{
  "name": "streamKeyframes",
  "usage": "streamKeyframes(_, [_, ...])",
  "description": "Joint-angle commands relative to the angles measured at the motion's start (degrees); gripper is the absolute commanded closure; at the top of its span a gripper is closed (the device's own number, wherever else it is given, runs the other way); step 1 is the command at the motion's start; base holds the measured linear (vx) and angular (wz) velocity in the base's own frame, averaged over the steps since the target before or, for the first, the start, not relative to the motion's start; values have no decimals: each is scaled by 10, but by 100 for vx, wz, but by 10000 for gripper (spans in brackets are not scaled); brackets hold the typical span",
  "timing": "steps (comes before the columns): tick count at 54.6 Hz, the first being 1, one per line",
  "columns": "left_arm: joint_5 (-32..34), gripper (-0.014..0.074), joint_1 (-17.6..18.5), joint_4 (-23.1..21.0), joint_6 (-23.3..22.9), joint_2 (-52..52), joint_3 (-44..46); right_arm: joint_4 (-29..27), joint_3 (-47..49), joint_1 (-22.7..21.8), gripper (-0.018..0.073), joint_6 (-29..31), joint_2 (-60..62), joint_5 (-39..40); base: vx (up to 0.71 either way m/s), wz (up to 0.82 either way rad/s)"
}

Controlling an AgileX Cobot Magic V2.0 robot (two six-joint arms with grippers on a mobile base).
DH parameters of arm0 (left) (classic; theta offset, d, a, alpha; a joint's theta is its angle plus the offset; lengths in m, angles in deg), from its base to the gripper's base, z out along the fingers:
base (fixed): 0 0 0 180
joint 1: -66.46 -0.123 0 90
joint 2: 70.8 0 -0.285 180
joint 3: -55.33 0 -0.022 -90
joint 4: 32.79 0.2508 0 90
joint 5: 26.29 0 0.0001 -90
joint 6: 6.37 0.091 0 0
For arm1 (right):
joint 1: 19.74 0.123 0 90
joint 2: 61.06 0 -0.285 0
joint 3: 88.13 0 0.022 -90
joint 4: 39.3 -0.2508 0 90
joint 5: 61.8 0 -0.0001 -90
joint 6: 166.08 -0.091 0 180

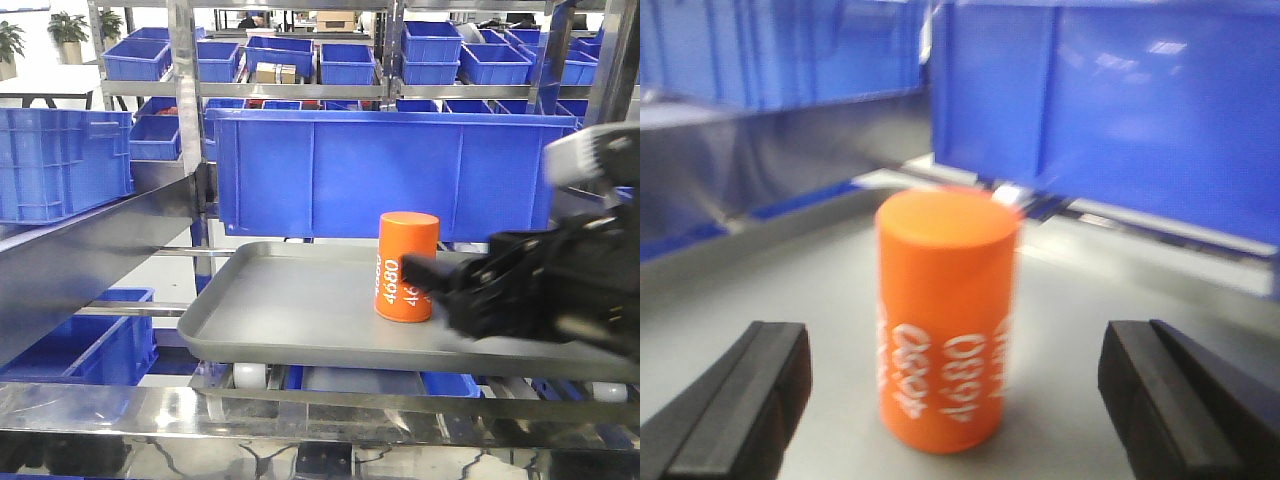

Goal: Grab orange capacitor from left shelf to right conveyor

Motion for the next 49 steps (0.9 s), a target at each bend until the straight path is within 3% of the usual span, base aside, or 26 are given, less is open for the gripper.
streamKeyframes(1, [45,603,4,-3,-3,-3,17,-9,19,12,-53,17,0,56,0,0])
streamKeyframes(19, [45,603,4,-3,-3,-3,17,-26,23,26,-36,19,-59,128,0,0])
streamKeyframes(37, [45,603,4,-3,-3,-3,17,-26,121,26,-13,19,-140,80,0,0])
streamKeyframes(41, [45,603,4,-3,-3,-3,17,-26,131,26,69,19,-150,77,0,0])
streamKeyframes(49, [45,603,4,-3,-3,-3,17,-25,133,26,493,19,-148,76,0,0])
